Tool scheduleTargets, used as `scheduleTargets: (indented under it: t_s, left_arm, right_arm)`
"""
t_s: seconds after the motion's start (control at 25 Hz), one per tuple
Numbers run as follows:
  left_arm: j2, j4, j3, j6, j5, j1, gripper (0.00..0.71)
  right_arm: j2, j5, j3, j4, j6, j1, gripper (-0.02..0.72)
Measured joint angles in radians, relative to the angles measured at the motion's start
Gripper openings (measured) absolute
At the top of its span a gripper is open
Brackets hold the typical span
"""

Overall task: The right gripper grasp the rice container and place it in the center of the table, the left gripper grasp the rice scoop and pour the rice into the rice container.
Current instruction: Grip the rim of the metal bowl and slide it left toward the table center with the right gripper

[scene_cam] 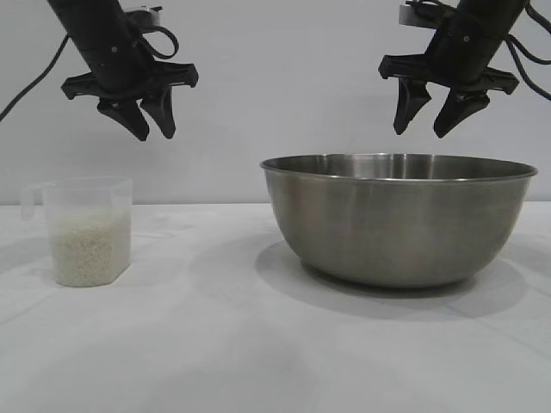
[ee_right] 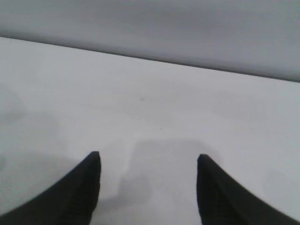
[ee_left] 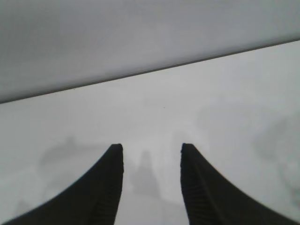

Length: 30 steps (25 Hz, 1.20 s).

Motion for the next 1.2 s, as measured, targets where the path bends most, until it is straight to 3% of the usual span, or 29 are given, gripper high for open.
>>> scheduleTargets:
  t_s: [0.36,0.52,0.72,1.04,1.2]
  left_arm:
    - [0.000,0.002,0.000,0.000,0.000,0.000,0.255]
    - [0.000,0.002,0.000,0.000,0.000,0.000,0.255]
    - [-0.016,0.002,0.000,0.000,0.002,0.000,0.255]
    - [-0.045,0.000,0.000,0.000,0.004,0.000,0.255]
    - [-0.054,0.000,0.000,0.000,0.004,0.000,0.255]
  right_arm:
    - [0.000,0.003,0.000,0.000,0.000,0.000,0.373]
    - [-0.002,0.055,0.000,0.000,0.000,0.000,0.373]
    - [-0.075,0.215,0.000,-0.002,0.000,0.000,0.373]
    - [-0.195,0.650,-0.004,-0.064,0.002,0.000,0.373]
    - [-0.186,0.692,-0.004,-0.116,0.002,0.000,0.373]
